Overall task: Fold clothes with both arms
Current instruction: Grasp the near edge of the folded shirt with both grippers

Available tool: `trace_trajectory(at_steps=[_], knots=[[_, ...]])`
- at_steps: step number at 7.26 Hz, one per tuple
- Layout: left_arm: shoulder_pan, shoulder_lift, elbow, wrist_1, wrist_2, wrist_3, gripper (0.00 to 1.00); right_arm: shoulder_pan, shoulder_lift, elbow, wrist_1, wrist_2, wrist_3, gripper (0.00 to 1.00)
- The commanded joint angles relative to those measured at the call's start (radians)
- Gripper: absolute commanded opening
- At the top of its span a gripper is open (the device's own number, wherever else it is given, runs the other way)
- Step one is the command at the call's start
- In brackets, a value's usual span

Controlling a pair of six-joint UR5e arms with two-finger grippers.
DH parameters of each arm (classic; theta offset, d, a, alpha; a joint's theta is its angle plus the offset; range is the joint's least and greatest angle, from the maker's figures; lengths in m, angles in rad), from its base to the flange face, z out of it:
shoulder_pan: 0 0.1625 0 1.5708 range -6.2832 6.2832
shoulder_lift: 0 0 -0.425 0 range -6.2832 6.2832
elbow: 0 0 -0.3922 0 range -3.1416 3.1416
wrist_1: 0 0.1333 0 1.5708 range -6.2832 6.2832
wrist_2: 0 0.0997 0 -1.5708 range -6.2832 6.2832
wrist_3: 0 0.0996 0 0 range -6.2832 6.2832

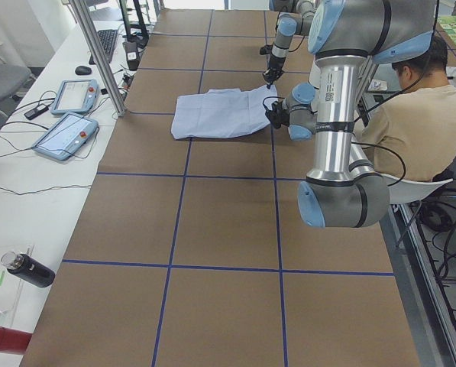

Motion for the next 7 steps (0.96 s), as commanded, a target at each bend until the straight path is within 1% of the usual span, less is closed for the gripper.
trace_trajectory(at_steps=[1,2,3,4,5,6,7], knots=[[0.055,0.031,-0.099,-0.001,0.002,-0.069,0.0,-0.035,-0.067,0.114,0.001,0.027,0.0,0.0],[0.069,0.031,-0.13,0.0,0.004,-0.089,0.0,-0.035,-0.088,0.163,-0.002,0.055,0.002,0.0],[0.068,0.029,-0.15,0.003,0.004,-0.089,0.0,-0.018,-0.094,0.193,-0.005,0.059,0.002,0.0],[0.052,0.022,-0.114,0.008,0.001,-0.071,0.0,0.003,-0.079,0.176,-0.005,0.064,-0.004,0.0],[-0.018,0.011,-0.057,0.008,-0.007,-0.012,0.0,0.081,-0.021,0.102,0.003,0.085,-0.058,0.0],[-0.047,-0.004,-0.051,0.008,-0.005,0.075,0.0,0.176,0.063,0.028,-0.005,0.165,-0.124,0.0],[-0.094,-0.016,-0.052,0.008,-0.011,0.084,0.0,0.268,0.1,-0.03,0.0,0.26,-0.138,0.0]])
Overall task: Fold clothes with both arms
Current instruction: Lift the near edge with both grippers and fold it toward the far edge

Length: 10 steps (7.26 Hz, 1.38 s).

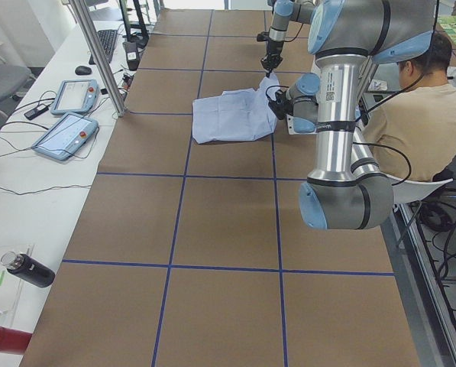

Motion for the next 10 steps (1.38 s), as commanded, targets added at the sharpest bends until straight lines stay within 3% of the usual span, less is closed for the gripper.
trace_trajectory(at_steps=[1,3,6,8,10], knots=[[-0.101,-0.039,0.01,0.002,-0.022,0.043,0.0,0.151,0.083,-0.105,0.002,0.118,-0.104,0.0],[-0.233,-0.106,0.025,0.049,-0.13,0.06,0.0,0.214,0.103,-0.127,-0.003,0.12,-0.128,0.0],[-0.342,-0.218,0.167,0.066,-0.177,0.153,0.0,0.306,0.212,-0.281,0.005,0.131,-0.171,0.0],[-0.387,-0.227,0.177,0.068,-0.185,0.175,0.0,0.348,0.313,-0.398,0.006,0.138,-0.187,0.0],[-0.471,-0.234,0.211,0.066,-0.256,0.238,0.0,0.379,0.365,-0.471,0.006,0.14,-0.23,0.0]])
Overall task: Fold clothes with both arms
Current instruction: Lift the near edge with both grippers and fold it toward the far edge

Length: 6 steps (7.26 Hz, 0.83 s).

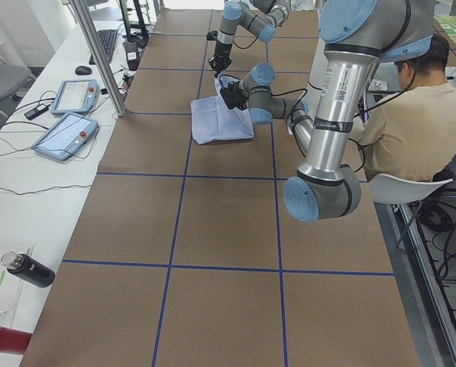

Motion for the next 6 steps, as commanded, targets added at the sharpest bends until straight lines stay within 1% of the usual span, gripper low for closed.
trace_trajectory(at_steps=[1,2,4,5,6], knots=[[-0.067,-0.017,0.047,-0.002,-0.043,0.038,0.0,0.022,0.079,-0.116,0.003,0.001,-0.038,0.0],[-0.084,-0.035,0.068,-0.003,-0.044,0.038,0.0,0.035,0.132,-0.187,0.009,0.003,-0.048,0.0],[-0.112,-0.048,0.103,-0.014,-0.063,0.04,0.0,0.076,0.158,-0.305,0.13,0.053,-0.062,0.0],[-0.113,-0.065,0.101,-0.013,-0.069,0.038,0.0,0.078,0.164,-0.3,0.134,0.067,-0.065,0.0],[-0.113,-0.066,0.093,-0.007,-0.136,0.037,0.0,0.081,0.164,-0.274,0.125,0.143,-0.058,0.0]])
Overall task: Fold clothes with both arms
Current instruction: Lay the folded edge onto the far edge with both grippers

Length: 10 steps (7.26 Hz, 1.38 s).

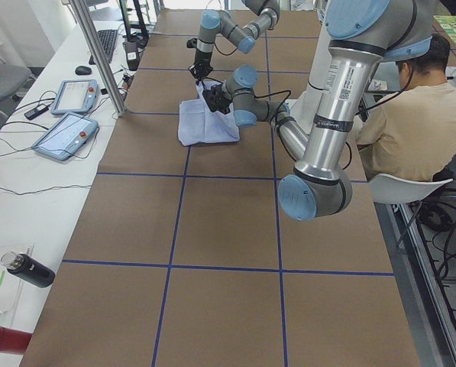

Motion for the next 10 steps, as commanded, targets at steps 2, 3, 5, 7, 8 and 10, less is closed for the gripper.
trace_trajectory(at_steps=[2,3,5,7,8,10], knots=[[-0.025,-0.008,0.003,0.004,-0.061,0.0,0.0,0.012,0.001,0.01,0.004,0.069,0.003,0.0],[-0.044,-0.009,0.047,-0.006,-0.056,0.002,0.0,0.013,0.001,-0.017,0.01,0.06,-0.009,0.0],[-0.065,-0.102,0.183,-0.017,-0.054,0.002,0.0,0.022,0.028,-0.103,0.051,0.04,-0.033,0.0],[-0.084,-0.13,0.298,-0.099,-0.053,0.07,0.0,0.022,0.088,-0.271,0.164,0.032,-0.04,0.0],[-0.084,-0.146,0.373,-0.144,-0.053,0.086,0.03,0.022,0.09,-0.296,0.174,0.029,-0.058,0.0],[-0.084,-0.173,0.463,-0.216,-0.026,0.086,0.07,0.022,0.09,-0.363,0.241,0.022,-0.076,0.0]])
